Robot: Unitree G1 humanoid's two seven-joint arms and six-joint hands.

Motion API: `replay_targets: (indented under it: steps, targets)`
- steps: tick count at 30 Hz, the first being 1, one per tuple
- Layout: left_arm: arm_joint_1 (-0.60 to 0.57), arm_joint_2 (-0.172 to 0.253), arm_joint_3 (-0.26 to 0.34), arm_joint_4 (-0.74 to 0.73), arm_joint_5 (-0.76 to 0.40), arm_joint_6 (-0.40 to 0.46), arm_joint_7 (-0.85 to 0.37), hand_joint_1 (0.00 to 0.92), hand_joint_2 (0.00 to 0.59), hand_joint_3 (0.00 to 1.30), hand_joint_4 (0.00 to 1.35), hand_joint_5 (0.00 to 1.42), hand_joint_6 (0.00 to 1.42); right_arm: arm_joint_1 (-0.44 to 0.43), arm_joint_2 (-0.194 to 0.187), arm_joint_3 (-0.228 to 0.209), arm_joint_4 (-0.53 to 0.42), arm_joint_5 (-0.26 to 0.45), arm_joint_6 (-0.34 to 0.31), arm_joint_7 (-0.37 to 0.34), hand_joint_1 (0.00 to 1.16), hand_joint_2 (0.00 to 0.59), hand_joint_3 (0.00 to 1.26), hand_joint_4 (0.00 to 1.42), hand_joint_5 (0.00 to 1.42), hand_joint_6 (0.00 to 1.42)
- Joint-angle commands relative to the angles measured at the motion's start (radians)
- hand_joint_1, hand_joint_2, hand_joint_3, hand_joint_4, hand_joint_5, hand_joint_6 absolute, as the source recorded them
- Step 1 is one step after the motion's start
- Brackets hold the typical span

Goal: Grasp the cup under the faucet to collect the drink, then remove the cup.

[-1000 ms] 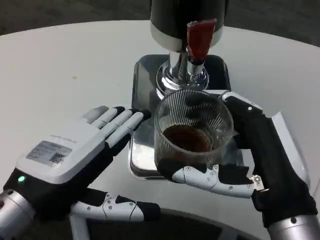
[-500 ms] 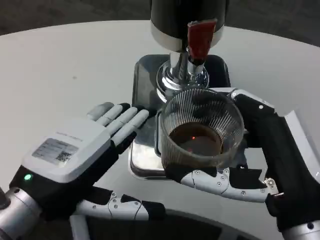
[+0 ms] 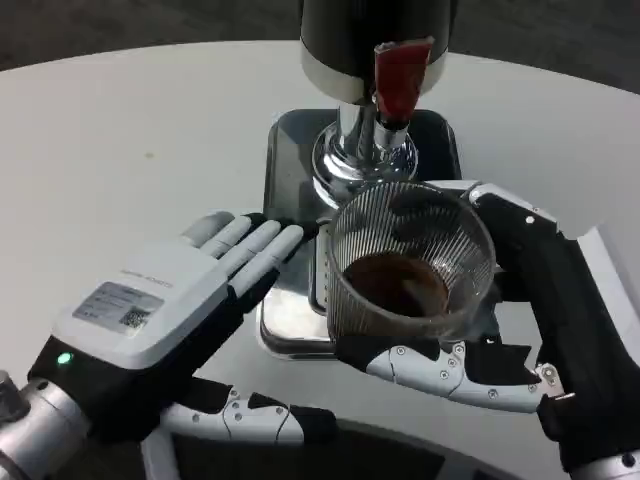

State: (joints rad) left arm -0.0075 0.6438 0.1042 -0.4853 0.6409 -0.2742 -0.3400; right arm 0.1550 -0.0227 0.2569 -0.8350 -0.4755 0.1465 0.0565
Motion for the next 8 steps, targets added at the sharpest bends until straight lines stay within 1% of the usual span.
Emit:
replay_targets:
  steps: [1, 8]
  targets:
    - [0.013, 0.000, -0.009, -0.016, 0.012, 0.007, 0.001, 0.000, 0.013, 0.00, 0.00, 0.00, 0.00, 0.009, 0.007, 0.005, -0.044, 0.010, -0.022, -0.007, 1.14, 0.127, 0.72, 0.93, 0.99, 1.40]
    - [0.011, 0.001, -0.010, -0.016, 0.009, 0.013, 0.000, 0.000, 0.012, 0.00, 0.00, 0.00, 0.00, 0.003, 0.012, 0.007, -0.037, 0.011, -0.020, -0.007, 1.14, 0.125, 0.72, 0.93, 0.99, 1.40]
